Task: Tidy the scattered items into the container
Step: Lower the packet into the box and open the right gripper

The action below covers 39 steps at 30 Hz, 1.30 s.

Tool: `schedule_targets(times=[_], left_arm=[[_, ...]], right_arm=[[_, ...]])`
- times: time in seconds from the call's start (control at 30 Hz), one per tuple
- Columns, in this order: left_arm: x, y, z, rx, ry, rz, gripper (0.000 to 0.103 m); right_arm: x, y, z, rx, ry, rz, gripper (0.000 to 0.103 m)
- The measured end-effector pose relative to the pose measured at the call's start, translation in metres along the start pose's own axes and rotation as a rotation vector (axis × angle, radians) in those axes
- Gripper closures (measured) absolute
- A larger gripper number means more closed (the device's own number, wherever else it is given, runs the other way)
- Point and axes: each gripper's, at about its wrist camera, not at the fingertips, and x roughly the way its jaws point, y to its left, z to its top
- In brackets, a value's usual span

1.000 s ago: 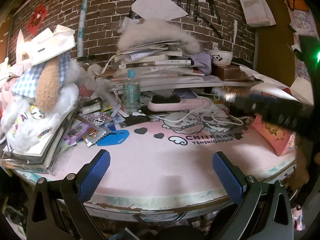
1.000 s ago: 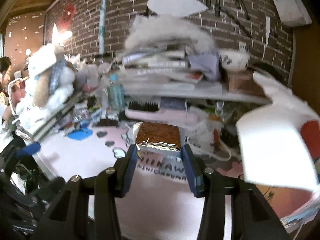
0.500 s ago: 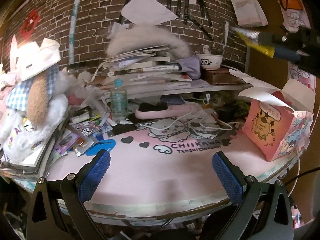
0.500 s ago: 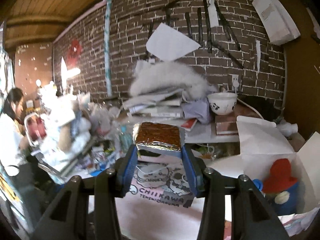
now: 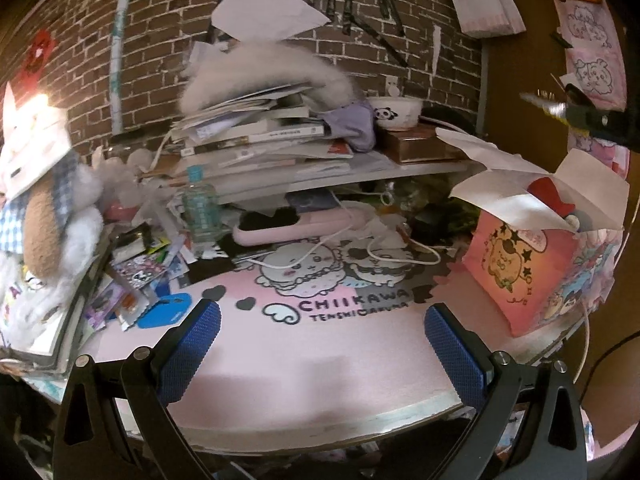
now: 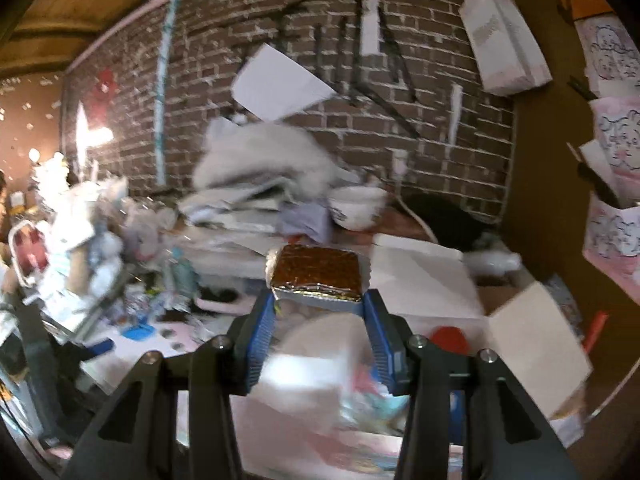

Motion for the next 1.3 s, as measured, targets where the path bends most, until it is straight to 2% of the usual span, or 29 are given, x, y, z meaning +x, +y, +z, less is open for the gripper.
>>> schedule_targets(times=[0.2, 0.33, 0.5, 0.67, 0.77, 0.9, 1.13, 1.3], left_arm=[[0.006, -0.016, 0.001, 0.032, 0.019, -0.002, 0.001], [0.01, -0.023, 0.003, 0.049, 0.035, -0.009, 0.001], [0.011, -0.03, 0.006, 0.058, 0.048, -0.01, 0.001], [0.014, -0.032, 0.006, 0.057, 0.056, -0.01, 0.001], [0.014, -0.033, 0.006, 0.057, 0.059, -0.01, 0.001], [0.014, -0.032, 0.006, 0.057, 0.058, -0.009, 0.001], [0.013, -0.029, 0.004, 0.05, 0.059, -0.007, 0.001], [0.012, -0.029, 0.004, 0.051, 0.057, -0.007, 0.001]], right_arm=[[0.018, -0.039, -0.006, -0.033, 0.138, -0.072, 0.061], [0.035, -0.054, -0.009, -0.091, 0.24, -0.068, 0.061], [0.055, -0.057, -0.008, -0.17, 0.351, -0.059, 0.061], [0.072, -0.048, -0.017, -0.22, 0.492, -0.024, 0.061], [0.078, -0.041, -0.023, -0.249, 0.549, -0.021, 0.061], [0.085, -0.038, -0.026, -0.26, 0.604, -0.015, 0.061], [0.094, -0.041, -0.027, -0.256, 0.636, -0.021, 0.059], [0.096, -0.039, -0.031, -0.273, 0.64, -0.027, 0.052]])
